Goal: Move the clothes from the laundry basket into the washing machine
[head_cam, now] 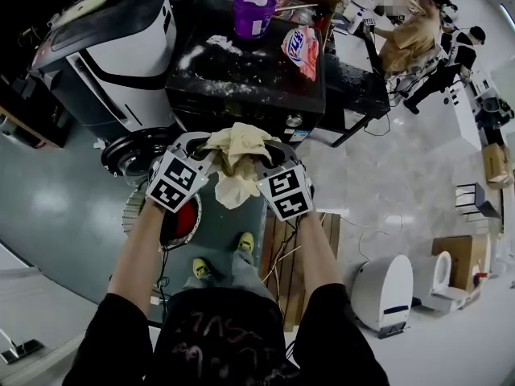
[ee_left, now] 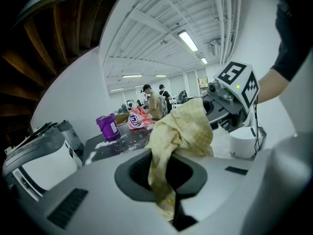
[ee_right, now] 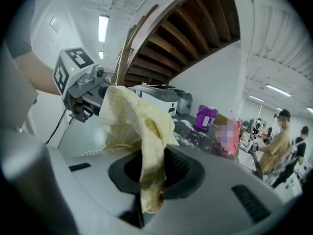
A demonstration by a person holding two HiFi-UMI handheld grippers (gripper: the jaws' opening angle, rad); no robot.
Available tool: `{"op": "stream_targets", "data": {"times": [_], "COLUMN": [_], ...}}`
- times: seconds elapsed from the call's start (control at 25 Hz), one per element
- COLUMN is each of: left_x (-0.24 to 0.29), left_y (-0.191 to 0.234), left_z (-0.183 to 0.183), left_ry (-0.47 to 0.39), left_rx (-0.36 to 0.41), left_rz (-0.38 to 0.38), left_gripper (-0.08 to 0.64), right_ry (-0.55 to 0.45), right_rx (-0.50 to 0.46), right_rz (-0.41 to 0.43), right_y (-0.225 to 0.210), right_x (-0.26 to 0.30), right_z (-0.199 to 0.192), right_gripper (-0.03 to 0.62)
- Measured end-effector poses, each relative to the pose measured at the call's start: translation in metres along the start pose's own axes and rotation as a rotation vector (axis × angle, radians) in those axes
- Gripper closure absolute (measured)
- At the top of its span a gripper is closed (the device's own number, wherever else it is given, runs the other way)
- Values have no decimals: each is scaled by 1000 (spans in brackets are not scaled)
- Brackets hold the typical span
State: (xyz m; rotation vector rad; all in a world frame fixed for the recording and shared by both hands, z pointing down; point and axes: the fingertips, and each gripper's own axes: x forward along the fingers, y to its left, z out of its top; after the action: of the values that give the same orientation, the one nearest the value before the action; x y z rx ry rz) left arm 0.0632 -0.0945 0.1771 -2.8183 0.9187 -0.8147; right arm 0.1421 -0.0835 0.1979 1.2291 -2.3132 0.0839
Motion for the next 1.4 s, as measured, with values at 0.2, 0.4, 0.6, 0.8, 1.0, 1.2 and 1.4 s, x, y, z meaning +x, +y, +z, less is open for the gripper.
{"op": "stream_targets", "data": {"times": [0.2, 0.4, 0.6, 0.8, 1.0, 1.2, 1.4], "left_x": [34, 61, 74, 81, 86, 103, 129], "left_y": [6, 18, 30, 44, 46, 50, 52], "left_z": [5, -2, -12, -20, -38, -67, -96], "left_ry": [18, 30, 32, 6, -13, -7, -13], "left_rx": [-21, -59, -72, -57, -61, -81, -100], "left_rz": [23, 34, 19, 3, -8, -13, 4], "left_gripper": [520, 520, 520, 520, 520, 520, 520], "right_ry": [-1, 16, 35, 34, 43, 58, 57], "right_rx": [14, 20, 38, 40, 52, 62, 81], "right_rz": [34, 59, 55, 19, 2, 14, 17], "right_y": [-30, -49, -54, -56, -49, -44, -49], "right_x": [15, 36, 55, 72, 85, 108, 135], "right_z": [-13, -23, -28, -32, -44, -68, -99], "right_gripper": [540, 540, 540, 540, 540, 540, 540]}}
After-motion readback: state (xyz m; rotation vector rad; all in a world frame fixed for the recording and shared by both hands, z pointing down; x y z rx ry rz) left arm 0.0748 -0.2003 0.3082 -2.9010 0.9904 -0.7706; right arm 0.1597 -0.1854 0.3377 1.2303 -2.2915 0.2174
